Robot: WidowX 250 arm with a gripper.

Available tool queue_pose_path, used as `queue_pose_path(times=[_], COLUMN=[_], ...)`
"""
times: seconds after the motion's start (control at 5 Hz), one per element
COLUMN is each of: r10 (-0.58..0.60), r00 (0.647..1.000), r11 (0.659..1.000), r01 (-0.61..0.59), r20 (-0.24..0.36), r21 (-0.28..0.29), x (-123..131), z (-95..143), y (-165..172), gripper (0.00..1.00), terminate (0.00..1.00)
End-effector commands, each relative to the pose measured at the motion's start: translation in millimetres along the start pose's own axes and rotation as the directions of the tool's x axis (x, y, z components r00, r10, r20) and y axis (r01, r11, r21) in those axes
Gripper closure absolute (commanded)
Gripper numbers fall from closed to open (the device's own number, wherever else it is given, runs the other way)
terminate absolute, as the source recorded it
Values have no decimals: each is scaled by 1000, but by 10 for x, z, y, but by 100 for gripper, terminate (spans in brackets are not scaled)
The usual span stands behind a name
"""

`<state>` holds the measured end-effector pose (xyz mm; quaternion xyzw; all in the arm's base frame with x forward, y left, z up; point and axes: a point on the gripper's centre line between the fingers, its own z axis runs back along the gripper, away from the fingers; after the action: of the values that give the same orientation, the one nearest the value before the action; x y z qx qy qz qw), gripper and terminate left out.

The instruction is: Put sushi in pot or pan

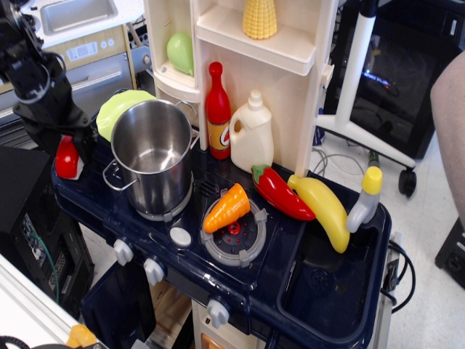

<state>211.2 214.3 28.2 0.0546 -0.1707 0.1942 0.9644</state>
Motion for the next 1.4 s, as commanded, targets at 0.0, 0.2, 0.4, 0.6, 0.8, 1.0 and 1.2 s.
queue_pose_path(times=[0.0,0.2,0.4,0.6,0.8,1.0,1.2], r10=[81,60,35,25,1,-7,9], r00=[996,998,999,1000,1000,1000,1000], r11=[997,998,999,999,1000,999,996], r01=[-82,-60,-35,-25,-1,8,-8], r20=[48,-16,16,1,-22,-22,-10], r21=[8,17,35,26,11,48,85], x=[41,51,74,134,159,134,86], z=[36,302,632,852,1027,1120,1142], y=[-4,84,246,149,-112,-539,-967], gripper=[100,100,100,100,100,100,100], terminate=[0,0,0,0,0,0,0])
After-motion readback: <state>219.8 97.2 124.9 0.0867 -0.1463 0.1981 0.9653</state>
